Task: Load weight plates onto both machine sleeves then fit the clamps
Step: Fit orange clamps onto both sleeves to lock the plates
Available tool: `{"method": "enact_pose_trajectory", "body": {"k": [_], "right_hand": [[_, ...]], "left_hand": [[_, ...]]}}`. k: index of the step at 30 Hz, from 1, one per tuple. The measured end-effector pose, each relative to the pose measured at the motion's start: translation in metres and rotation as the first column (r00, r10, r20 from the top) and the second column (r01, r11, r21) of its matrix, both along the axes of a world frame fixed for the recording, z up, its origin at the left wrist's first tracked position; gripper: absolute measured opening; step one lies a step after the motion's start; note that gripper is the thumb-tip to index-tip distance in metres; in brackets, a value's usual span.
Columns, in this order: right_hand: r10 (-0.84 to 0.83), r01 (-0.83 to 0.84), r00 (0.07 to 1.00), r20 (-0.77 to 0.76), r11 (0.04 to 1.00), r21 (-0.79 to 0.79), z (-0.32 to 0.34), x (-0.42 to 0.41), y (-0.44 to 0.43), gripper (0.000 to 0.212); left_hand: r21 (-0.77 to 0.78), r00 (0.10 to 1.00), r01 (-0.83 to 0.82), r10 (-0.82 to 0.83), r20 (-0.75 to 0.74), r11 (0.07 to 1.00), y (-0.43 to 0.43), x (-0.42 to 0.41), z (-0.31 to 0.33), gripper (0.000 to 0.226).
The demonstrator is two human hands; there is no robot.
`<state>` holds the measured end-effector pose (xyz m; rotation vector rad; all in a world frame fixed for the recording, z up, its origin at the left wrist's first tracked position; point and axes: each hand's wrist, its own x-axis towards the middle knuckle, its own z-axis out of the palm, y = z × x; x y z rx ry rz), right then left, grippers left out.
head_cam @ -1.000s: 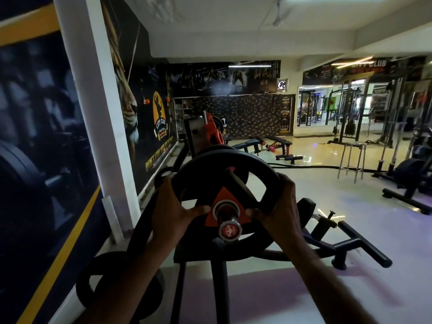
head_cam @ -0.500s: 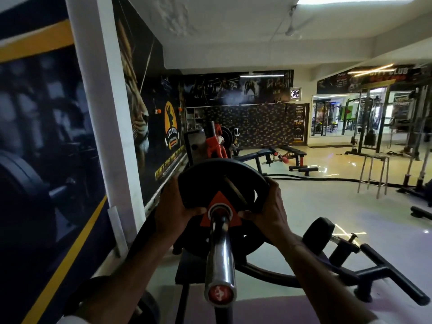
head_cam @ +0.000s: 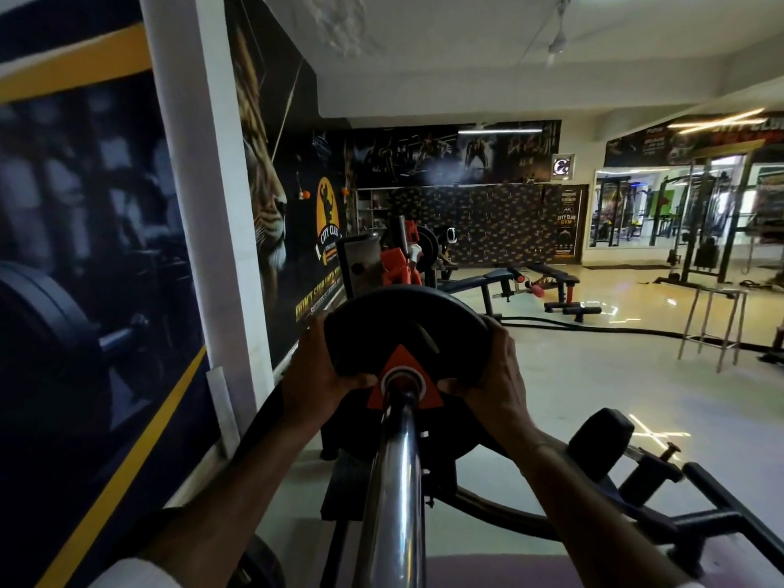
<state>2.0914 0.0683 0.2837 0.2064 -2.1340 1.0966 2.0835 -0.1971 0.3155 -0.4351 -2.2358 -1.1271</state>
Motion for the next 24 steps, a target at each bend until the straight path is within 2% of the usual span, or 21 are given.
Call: {"method": "enact_pose_trajectory", "body": {"k": [3,4,7,8,11,12,17,21,24], "right_hand": [[0.011,-0.011,1.000,0.017,1.000,-0.007,0.000,0.001,0.000,0.110],[0.020,-0.020,0.999,0.027,1.000,-0.009,0.001,0.001,0.001,0.110],[0.075,-0.074,0.995,0.060,0.997,-0.030,0.004,0.005,0.005,0.106],[0.119,-0.115,0.990,0.074,0.991,-0.062,0.007,0.008,0.006,0.101],[0.318,-0.286,0.939,0.131,0.933,-0.218,0.032,0.016,0.007,0.076],[0.361,-0.312,0.917,0.171,0.914,-0.259,0.047,0.017,0.008,0.066],[0.518,-0.421,0.781,0.348,0.849,-0.319,0.126,-0.011,0.015,0.044],[0.530,-0.442,0.688,0.495,0.848,-0.294,0.147,-0.069,0.014,0.052],[0.542,-0.428,0.628,0.559,0.840,-0.333,0.145,-0.127,0.011,0.074]], "left_hand": [[-0.025,1.000,0.017,-0.017,0.009,1.000,-0.003,0.003,0.003,0.120],[-0.026,0.999,0.041,-0.040,0.025,0.999,-0.004,0.002,0.006,0.113],[-0.006,0.994,0.059,-0.058,0.093,0.998,0.001,0.006,0.029,0.069],[-0.001,0.993,0.055,-0.055,0.107,0.998,0.003,0.004,0.038,0.065],[0.004,0.986,0.058,-0.058,0.156,0.998,0.013,-0.003,0.069,0.092],[-0.006,0.985,0.050,-0.048,0.168,0.999,0.017,-0.008,0.078,0.095],[0.018,0.967,0.069,-0.072,0.243,0.997,0.027,-0.012,0.098,0.062],[0.071,0.954,0.095,-0.111,0.279,0.993,0.028,-0.010,0.101,0.048],[0.073,0.954,0.098,-0.114,0.278,0.993,0.028,-0.012,0.101,0.045]]}}
